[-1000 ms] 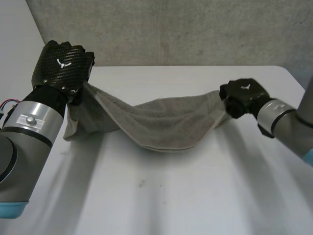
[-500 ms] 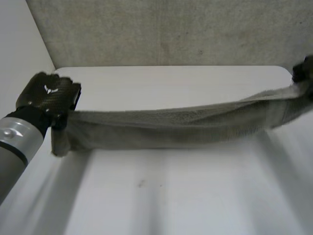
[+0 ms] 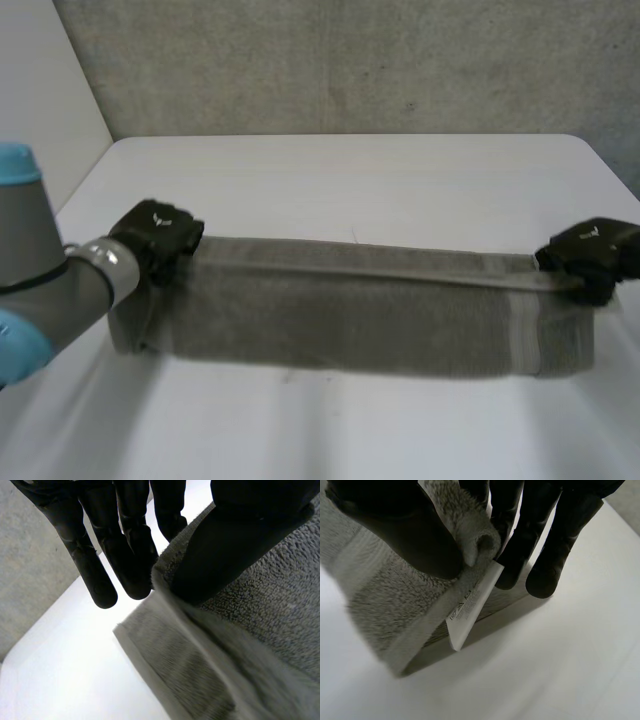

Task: Fold the towel.

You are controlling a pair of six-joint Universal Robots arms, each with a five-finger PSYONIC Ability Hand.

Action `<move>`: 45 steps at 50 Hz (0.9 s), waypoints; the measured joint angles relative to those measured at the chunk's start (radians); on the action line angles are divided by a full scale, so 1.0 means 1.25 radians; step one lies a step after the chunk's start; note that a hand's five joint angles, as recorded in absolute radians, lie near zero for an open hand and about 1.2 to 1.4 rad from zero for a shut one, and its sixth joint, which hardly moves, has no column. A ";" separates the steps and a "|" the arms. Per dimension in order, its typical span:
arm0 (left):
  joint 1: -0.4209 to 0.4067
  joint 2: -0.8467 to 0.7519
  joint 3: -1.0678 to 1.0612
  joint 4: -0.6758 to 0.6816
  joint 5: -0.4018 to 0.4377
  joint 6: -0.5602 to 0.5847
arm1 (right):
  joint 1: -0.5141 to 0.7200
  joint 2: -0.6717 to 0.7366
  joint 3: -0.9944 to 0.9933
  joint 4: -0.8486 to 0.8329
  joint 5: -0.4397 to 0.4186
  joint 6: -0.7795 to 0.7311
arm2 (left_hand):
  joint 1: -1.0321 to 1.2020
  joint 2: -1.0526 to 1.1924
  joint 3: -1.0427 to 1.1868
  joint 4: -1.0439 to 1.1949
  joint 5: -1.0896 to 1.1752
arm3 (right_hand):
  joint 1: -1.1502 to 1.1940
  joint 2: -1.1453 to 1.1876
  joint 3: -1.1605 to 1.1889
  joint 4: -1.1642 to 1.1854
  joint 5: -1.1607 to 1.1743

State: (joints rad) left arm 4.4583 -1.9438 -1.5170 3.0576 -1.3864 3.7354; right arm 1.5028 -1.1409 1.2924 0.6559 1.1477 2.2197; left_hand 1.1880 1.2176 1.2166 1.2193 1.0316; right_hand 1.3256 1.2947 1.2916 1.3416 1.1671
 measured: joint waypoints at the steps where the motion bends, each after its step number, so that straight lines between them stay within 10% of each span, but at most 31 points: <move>1: -0.002 -0.030 0.042 0.001 -0.002 0.009 | 0.013 0.029 -0.037 -0.015 0.011 0.018 | 0.000 0.000 0.000 0.000 0.000 | 0.000 0.000 0.000 0.000 0.000; 21: -0.041 -0.149 0.631 0.353 -0.050 -0.144 | 0.136 0.222 -0.872 -0.304 0.117 0.487 | 0.000 0.000 0.000 0.000 0.001 | 0.000 0.012 0.000 0.000 0.005; 45: -0.029 -0.259 0.185 0.341 -0.010 -0.078 | 0.147 0.255 -0.227 -0.324 0.062 0.278 | 0.000 0.000 0.000 0.000 0.002 | 0.000 0.012 0.000 0.000 0.006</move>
State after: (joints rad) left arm 4.4218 -2.2670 -1.2861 3.4843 -1.3983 3.6379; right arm 1.6864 -0.8227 1.0092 0.2508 1.2255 2.5677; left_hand 1.1880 1.2177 1.2171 1.2195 1.0347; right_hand 1.3257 1.3098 1.2916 1.3416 1.1743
